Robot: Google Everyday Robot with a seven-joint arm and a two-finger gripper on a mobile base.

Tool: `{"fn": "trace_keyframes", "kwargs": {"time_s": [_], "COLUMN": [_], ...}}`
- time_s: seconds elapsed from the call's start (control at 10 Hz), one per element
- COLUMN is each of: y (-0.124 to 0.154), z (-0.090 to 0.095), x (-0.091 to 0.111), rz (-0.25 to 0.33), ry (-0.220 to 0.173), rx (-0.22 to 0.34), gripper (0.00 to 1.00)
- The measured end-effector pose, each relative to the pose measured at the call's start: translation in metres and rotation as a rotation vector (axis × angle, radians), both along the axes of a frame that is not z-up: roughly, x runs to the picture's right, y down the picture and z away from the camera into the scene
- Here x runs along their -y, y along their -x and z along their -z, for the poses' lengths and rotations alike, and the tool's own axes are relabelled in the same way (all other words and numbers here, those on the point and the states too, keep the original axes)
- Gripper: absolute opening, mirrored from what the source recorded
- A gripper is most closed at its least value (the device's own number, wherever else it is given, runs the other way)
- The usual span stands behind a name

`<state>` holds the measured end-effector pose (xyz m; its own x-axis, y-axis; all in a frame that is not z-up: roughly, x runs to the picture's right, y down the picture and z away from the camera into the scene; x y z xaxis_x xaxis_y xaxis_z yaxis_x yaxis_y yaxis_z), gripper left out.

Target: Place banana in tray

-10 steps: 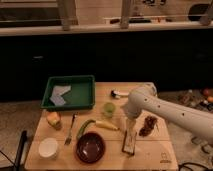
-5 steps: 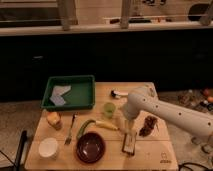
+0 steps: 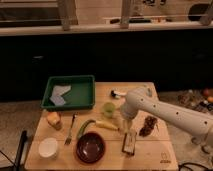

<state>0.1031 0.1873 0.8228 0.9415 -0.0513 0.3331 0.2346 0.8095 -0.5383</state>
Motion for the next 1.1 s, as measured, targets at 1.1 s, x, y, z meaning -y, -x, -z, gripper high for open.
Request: {"fn": "trace_keyframes", "kwargs": {"time_s": [1.1], "y": [0.004], "z": [-0.02], "x": [-0.042], "rz": [-0.287], "ry": [0.14], "rx": [-0.183], "gripper": [0.8]}}
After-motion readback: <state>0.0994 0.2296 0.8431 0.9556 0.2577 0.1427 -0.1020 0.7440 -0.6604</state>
